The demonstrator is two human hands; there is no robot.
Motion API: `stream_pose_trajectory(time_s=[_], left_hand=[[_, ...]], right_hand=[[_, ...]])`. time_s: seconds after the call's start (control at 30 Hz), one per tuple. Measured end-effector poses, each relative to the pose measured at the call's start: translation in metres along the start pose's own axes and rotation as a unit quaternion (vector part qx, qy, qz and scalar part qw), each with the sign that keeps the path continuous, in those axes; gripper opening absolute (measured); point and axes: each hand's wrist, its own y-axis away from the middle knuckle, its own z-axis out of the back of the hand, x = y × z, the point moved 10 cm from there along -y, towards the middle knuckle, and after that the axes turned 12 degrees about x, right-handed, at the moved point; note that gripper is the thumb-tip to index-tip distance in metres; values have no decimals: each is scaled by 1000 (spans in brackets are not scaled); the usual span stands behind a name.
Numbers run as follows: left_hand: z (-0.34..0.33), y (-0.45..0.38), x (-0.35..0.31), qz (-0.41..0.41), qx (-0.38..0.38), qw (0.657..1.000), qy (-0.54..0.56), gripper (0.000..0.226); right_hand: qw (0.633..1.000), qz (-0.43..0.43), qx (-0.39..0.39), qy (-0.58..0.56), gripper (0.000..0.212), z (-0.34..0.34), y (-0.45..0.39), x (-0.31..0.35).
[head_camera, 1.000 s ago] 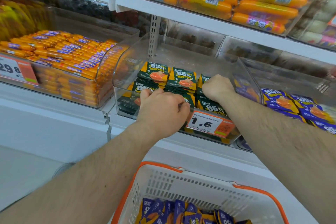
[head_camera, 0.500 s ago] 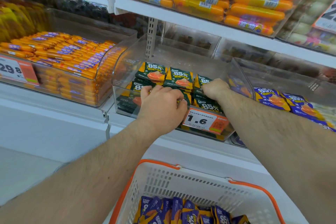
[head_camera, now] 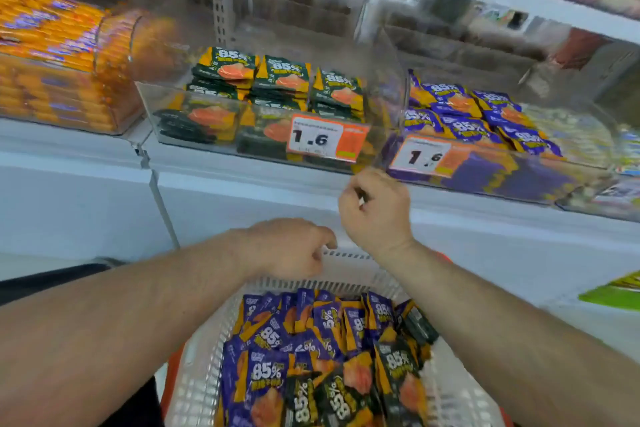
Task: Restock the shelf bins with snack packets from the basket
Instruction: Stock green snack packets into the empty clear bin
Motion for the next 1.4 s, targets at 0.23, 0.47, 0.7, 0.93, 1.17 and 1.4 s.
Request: stream_pose_trajectory(time_s=[0.23,0.47,0.7,0.93,1.17,1.4], left_hand=[[-48,-14,-12,1,109,993,-52,11],[-47,-32,-12,4,114,992,-54,21],[-47,-29,-7,11,132,991,-21,38],[-48,-20,4,24,146,985,90,49],[-17,-8,20,38,9,976,212,51],[46,32,61,22,-183,913,363,19]], right_hand=[[780,-283,549,99,31,-122,193,-136],[628,-326,670,223,51,-118,299,-183],[641,-252,670,277,28,-116,292,-176],[690,-238,667,148,16,-117,202,-138],[818,-193,542,17,33,-89,64,-60],[959,-164,230,-30,20,-28,-8,-6]])
